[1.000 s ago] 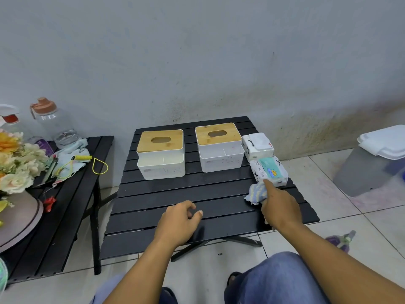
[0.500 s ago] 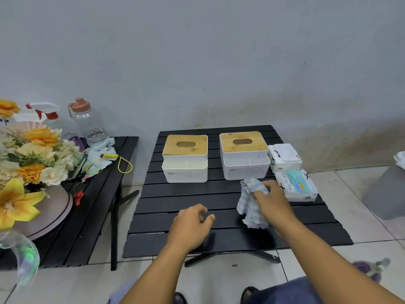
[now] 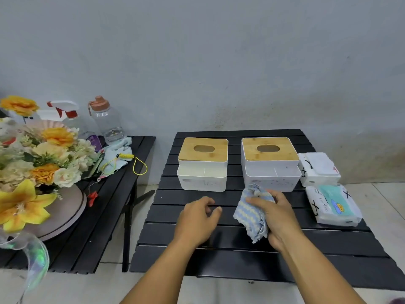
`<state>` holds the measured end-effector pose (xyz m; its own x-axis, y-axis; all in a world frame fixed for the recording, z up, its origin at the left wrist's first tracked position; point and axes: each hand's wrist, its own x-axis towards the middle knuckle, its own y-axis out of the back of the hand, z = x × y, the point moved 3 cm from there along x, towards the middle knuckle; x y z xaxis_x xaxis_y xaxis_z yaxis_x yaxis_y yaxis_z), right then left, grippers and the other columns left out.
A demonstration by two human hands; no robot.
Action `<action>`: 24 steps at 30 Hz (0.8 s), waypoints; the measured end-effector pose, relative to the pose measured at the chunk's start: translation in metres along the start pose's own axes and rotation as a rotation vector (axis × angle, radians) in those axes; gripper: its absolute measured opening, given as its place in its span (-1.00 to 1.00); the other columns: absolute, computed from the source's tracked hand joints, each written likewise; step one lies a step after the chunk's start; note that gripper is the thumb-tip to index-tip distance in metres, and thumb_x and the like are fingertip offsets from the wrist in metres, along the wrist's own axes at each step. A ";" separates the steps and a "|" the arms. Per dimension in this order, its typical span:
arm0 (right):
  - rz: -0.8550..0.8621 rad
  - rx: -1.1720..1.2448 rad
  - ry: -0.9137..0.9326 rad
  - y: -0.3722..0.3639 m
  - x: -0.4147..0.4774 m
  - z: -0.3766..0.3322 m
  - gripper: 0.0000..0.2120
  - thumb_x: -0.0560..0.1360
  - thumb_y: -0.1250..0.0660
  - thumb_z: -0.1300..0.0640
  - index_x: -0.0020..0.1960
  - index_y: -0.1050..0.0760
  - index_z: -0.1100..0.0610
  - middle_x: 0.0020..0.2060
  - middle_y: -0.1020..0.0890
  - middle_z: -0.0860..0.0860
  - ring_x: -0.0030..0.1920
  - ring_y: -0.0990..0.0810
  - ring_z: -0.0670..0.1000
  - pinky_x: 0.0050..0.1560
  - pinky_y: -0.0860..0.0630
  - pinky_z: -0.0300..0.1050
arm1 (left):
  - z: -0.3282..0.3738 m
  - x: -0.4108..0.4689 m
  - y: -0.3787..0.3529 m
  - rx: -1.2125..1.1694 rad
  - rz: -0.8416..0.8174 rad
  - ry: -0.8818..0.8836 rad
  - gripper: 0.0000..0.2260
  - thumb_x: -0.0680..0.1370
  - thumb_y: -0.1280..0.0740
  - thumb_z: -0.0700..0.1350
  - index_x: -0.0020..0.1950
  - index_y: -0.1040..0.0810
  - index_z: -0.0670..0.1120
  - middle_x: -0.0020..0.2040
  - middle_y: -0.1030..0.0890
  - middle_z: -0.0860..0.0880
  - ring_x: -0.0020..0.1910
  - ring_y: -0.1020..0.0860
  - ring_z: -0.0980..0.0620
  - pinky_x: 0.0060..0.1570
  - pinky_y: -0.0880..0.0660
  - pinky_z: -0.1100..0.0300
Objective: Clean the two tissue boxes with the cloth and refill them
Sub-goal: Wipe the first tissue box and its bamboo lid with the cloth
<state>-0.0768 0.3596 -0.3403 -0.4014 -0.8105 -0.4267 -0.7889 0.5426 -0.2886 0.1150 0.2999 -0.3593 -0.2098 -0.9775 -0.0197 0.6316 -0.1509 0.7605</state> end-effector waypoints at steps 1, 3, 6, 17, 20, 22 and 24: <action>0.017 -0.015 0.002 0.001 0.000 -0.001 -0.63 0.42 -0.49 0.35 0.17 -0.50 0.16 -0.07 -0.69 0.19 -0.23 -0.71 0.14 -0.32 -0.61 -0.06 | 0.001 0.005 0.002 0.007 0.028 -0.002 -0.68 0.60 -0.35 0.16 0.27 -0.61 0.04 -0.04 -0.63 0.13 0.01 -0.60 0.08 0.07 -0.53 0.14; 0.014 -0.026 0.007 0.002 0.000 -0.003 -0.76 0.50 -0.41 0.30 0.15 -0.54 0.17 -0.12 -0.71 0.17 -0.28 -0.70 0.11 -0.38 -0.58 -0.11 | 0.007 0.016 0.011 0.034 0.099 -0.024 -0.67 0.60 -0.35 0.14 0.30 -0.60 0.04 0.05 -0.65 0.08 0.06 -0.62 0.00 0.08 -0.54 0.09; 0.000 -0.021 0.006 0.001 -0.004 -0.008 -0.85 0.61 -0.32 0.11 0.05 -0.61 0.15 -0.17 -0.74 0.11 -0.25 -0.72 0.10 -0.28 -0.60 -0.08 | 0.020 0.032 0.023 0.138 0.155 -0.092 -0.60 0.63 -0.32 0.09 0.45 -0.50 0.02 0.35 -0.56 0.03 0.23 -0.59 -0.09 0.17 -0.53 0.00; 0.034 -0.013 -0.022 0.008 -0.012 -0.015 -0.68 0.63 -0.23 -0.09 0.01 -0.63 0.11 -0.19 -0.75 0.07 -0.19 -0.73 0.11 -0.12 -0.60 0.00 | 0.018 0.075 0.028 0.454 -0.064 0.001 -0.70 0.68 -0.25 0.04 0.34 -0.49 -0.07 0.27 -0.56 -0.09 0.20 -0.57 -0.18 0.11 -0.55 -0.05; 0.015 -0.005 -0.028 0.008 -0.013 -0.014 -0.74 0.58 -0.30 -0.04 -0.05 -0.61 0.14 -0.21 -0.73 0.11 -0.26 -0.70 0.14 -0.21 -0.58 -0.01 | 0.014 0.077 0.025 0.455 -0.051 -0.010 -0.76 0.69 -0.25 0.01 0.27 -0.51 -0.10 0.19 -0.56 -0.11 0.15 -0.57 -0.20 0.04 -0.52 -0.04; 0.015 -0.017 -0.009 0.009 -0.011 -0.014 -0.83 0.52 -0.41 0.04 -0.03 -0.61 0.16 -0.18 -0.72 0.14 -0.24 -0.70 0.17 -0.22 -0.60 0.03 | 0.014 0.074 0.024 0.460 -0.039 -0.026 -0.77 0.69 -0.26 0.01 0.24 -0.52 -0.10 0.16 -0.57 -0.11 0.14 -0.58 -0.22 0.00 -0.48 -0.02; 0.050 -0.041 0.014 0.011 -0.011 -0.014 -0.85 0.47 -0.48 0.16 0.02 -0.61 0.16 -0.13 -0.73 0.15 -0.19 -0.73 0.19 -0.18 -0.65 0.07 | 0.015 0.067 0.022 0.466 -0.031 -0.039 -0.78 0.69 -0.25 0.03 0.20 -0.52 -0.10 0.12 -0.57 -0.10 0.12 -0.58 -0.22 -0.04 -0.46 0.00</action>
<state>-0.0878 0.3710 -0.3267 -0.4467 -0.7860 -0.4274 -0.7862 0.5728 -0.2317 0.1042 0.2335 -0.3342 -0.2570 -0.9660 -0.0295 0.2236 -0.0891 0.9706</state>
